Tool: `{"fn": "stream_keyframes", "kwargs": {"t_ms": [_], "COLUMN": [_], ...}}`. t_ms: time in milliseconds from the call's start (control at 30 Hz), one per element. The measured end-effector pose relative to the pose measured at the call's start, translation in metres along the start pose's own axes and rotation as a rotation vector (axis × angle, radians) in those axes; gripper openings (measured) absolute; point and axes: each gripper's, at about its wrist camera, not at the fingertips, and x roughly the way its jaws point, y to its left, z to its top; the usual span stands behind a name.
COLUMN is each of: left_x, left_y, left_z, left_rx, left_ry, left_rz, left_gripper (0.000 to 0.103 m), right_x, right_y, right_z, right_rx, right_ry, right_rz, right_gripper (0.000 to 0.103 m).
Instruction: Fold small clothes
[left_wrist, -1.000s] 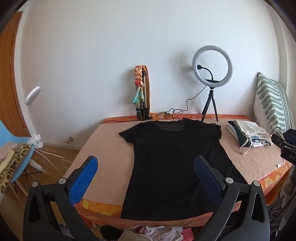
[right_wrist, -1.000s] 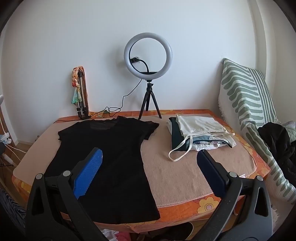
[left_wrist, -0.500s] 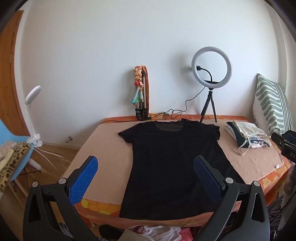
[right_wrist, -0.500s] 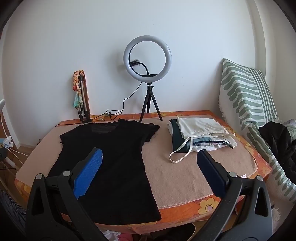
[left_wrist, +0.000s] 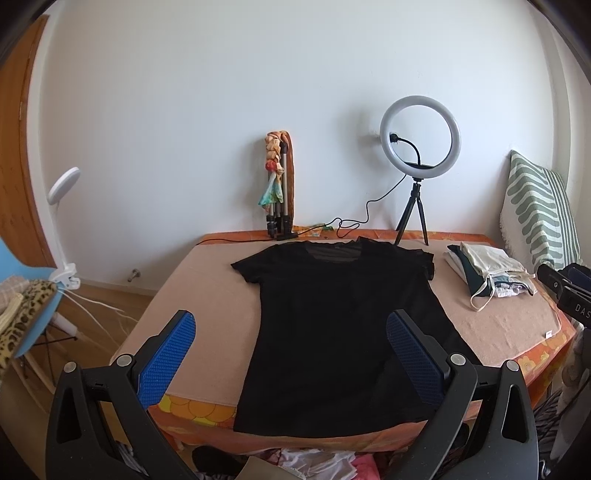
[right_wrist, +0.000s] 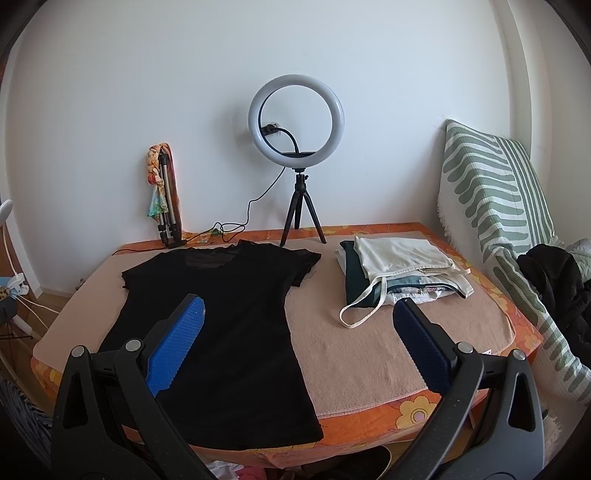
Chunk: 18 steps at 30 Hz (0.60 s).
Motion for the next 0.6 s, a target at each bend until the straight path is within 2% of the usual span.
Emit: {"fn": "stream_keyframes", "kwargs": {"t_ms": [600], "left_x": [-0.0028], "left_y": [-0.0003], "left_z": [-0.0009], "left_rx": [-0.012], "left_ry": [0.004], "left_rz": [-0.023], "left_gripper": [0.103], "right_x": [-0.001], "right_y": [-0.0021], "right_z": [-0.0011], "right_rx": [0.004], "right_ry": [-0.007], "right_rz": [0.003], "right_gripper": [0.103]}}
